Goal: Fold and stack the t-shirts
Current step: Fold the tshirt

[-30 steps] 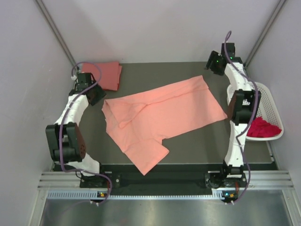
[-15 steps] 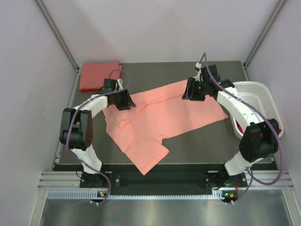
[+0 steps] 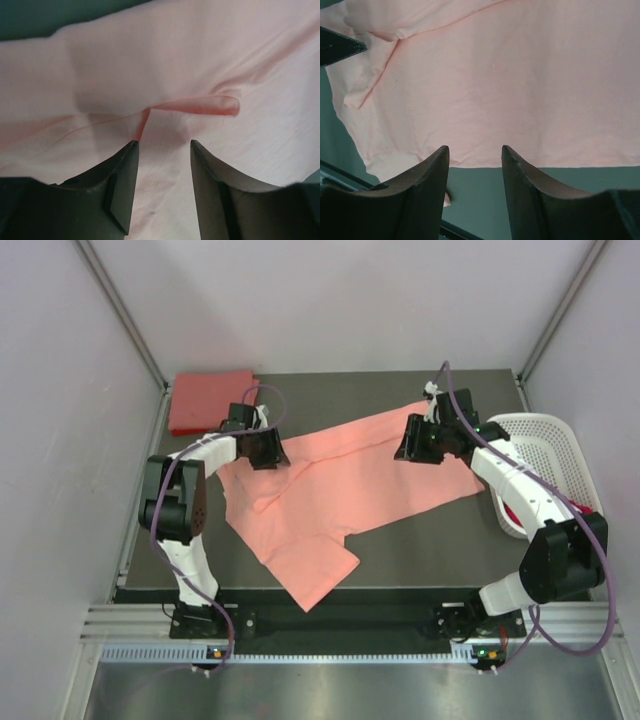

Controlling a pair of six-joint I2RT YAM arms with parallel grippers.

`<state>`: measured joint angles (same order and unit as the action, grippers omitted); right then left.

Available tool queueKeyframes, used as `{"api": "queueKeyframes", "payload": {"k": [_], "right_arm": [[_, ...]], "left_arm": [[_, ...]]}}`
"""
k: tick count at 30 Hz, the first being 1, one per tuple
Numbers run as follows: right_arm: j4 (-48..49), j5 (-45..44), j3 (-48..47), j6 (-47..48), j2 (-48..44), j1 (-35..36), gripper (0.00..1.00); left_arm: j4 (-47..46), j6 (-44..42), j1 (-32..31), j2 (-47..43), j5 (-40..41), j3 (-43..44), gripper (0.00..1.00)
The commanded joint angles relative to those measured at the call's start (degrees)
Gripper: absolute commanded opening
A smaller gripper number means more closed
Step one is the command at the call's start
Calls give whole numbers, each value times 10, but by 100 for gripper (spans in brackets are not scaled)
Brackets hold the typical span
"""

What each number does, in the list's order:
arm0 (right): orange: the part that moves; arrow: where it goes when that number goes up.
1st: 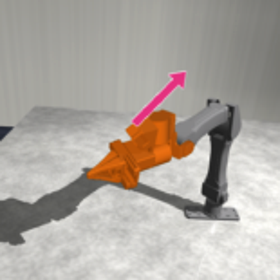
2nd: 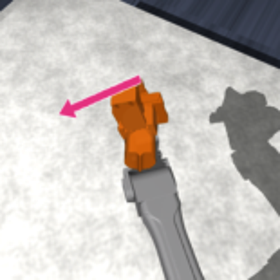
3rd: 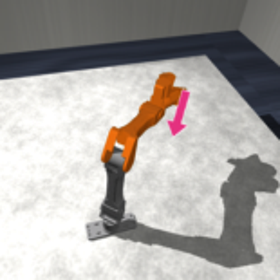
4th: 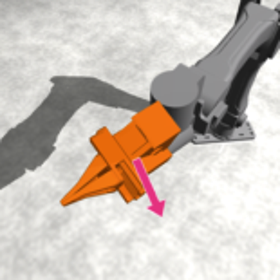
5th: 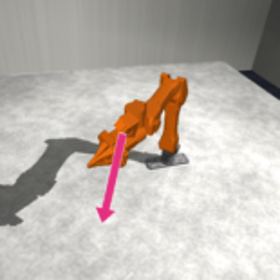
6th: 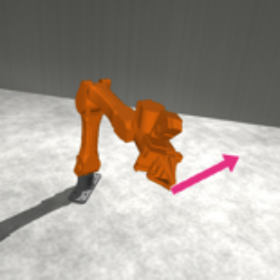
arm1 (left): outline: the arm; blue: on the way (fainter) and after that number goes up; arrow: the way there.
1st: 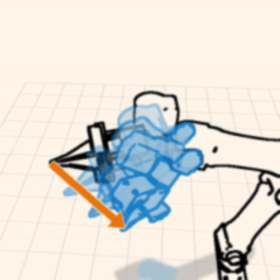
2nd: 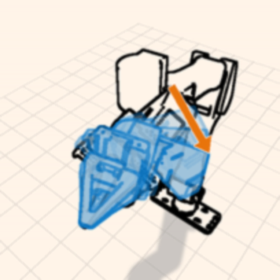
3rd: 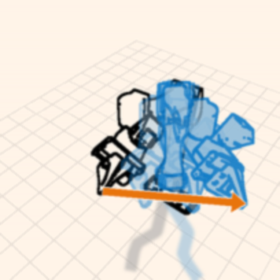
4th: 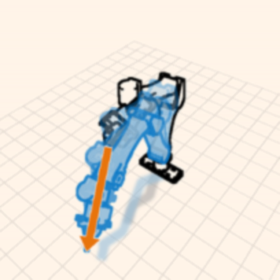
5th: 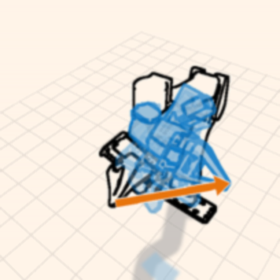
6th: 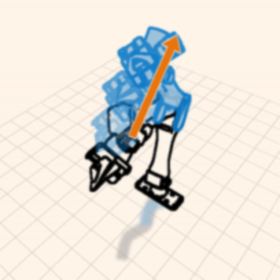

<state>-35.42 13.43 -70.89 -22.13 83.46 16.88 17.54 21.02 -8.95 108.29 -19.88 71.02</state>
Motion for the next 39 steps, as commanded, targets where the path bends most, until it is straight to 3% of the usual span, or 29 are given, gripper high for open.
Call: {"api": "queueKeyframes", "payload": {"k": [1, 9, 14, 23, 31, 36, 39], "right_arm": [[16, 9, -4, 2, -7, -6, 47], [16, 28, -6, 7, 10, -30, 45], [17, 38, -9, 11, 24, -33, 44], [25, 51, -14, 14, 38, -35, 41], [26, 63, -9, 18, 35, -50, 40], [25, 61, 14, 24, 21, -58, 40], [19, 35, 34, 18, 18, -58, 40]], "left_arm": [[-21, -26, -2, 24, -7, 34, 51], [-10, -40, -2, 61, -11, 68, 54], [-42, -22, -4, 58, -67, 58, 51], [-38, -24, -23, 43, -97, 45, 49], [-38, 33, -104, -71, -156, -31, 51], [26, 4, -106, -206, -57, -63, 56], [94, -1, -106, -234, -5, -54, 55]]}}
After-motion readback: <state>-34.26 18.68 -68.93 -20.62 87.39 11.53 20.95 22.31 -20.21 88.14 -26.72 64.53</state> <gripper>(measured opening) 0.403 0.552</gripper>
